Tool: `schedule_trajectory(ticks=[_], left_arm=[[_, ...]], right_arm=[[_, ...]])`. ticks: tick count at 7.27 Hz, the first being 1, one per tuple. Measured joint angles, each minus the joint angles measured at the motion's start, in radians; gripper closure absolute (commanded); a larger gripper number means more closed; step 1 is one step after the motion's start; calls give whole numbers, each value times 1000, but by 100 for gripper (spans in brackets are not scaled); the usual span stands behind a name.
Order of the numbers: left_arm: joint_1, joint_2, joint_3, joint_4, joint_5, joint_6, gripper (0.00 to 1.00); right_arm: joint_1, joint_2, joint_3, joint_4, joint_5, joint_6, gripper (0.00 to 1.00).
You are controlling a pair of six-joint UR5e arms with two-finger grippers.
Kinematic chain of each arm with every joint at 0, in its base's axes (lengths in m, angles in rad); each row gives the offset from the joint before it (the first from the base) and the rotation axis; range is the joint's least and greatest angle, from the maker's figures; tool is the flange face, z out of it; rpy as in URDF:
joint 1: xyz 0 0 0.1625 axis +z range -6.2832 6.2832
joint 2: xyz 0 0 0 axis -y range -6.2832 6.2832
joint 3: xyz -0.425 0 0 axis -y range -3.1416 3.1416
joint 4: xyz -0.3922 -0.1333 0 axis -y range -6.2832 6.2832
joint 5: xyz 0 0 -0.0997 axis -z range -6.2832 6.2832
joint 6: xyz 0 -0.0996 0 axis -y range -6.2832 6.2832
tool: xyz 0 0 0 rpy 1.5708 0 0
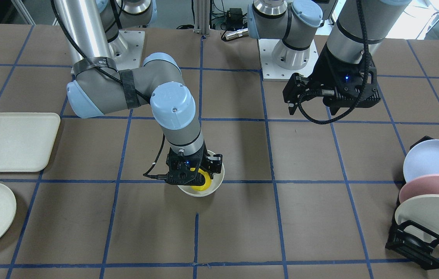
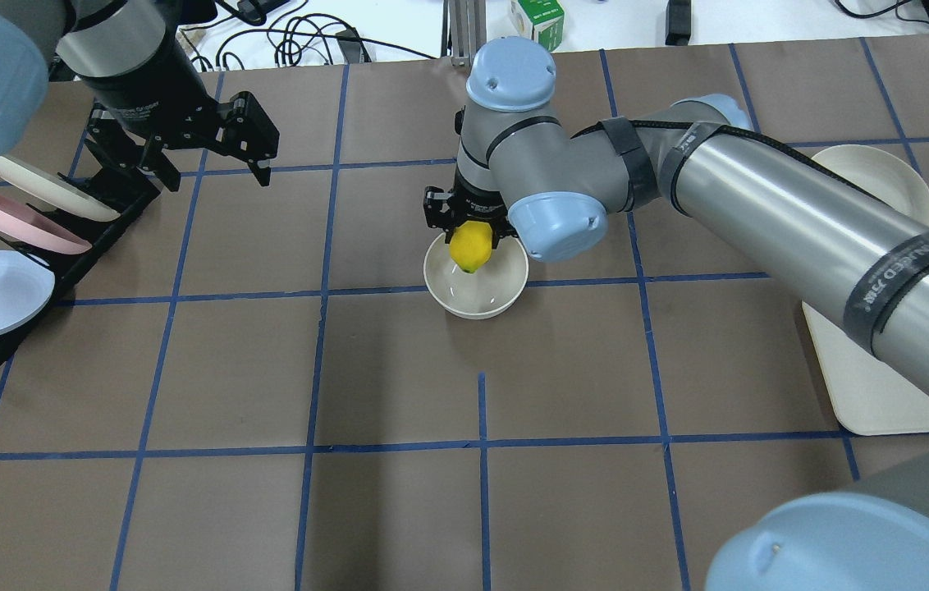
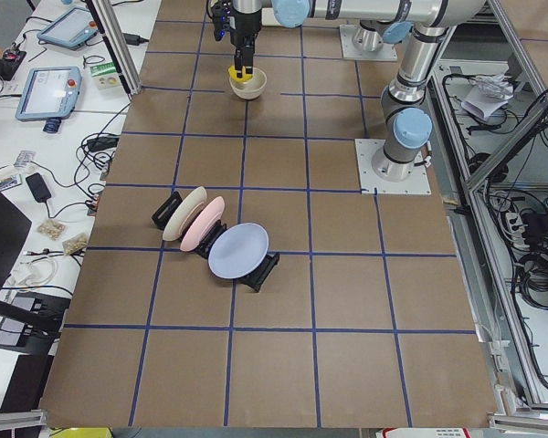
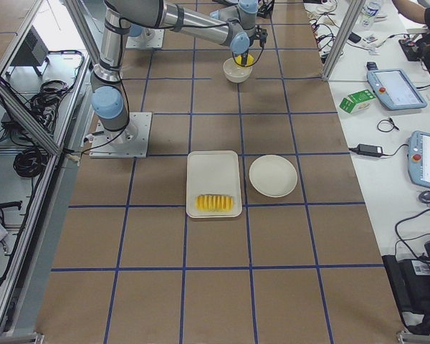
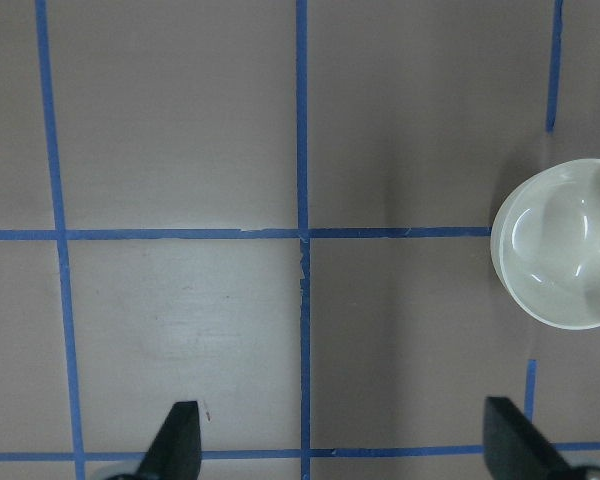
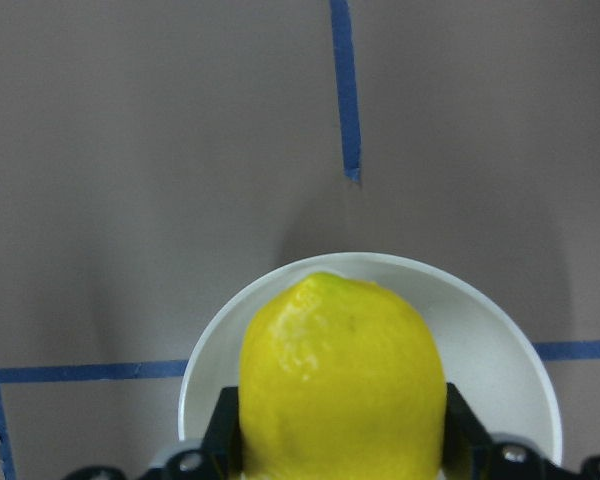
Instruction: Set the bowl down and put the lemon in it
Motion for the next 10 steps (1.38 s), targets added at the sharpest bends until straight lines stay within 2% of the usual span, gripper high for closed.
schedule_trajectory(ticks=[1, 2, 3, 7, 10], left_arm=[[2, 2, -8, 16, 6, 1, 0], [3, 4, -11, 23, 9, 3, 0], [4, 6, -12, 26, 10, 4, 0], [4, 4, -13, 30, 11, 6, 0], [4, 9, -12, 30, 12, 6, 0]], right_arm=[[2, 4, 15, -7, -1, 0, 34], [2, 6, 28, -10, -1, -4, 8], [2, 6, 35, -11, -1, -7, 0], [-4, -4, 31, -6, -8, 1, 0], [-74, -134, 28, 52, -50, -75, 0]])
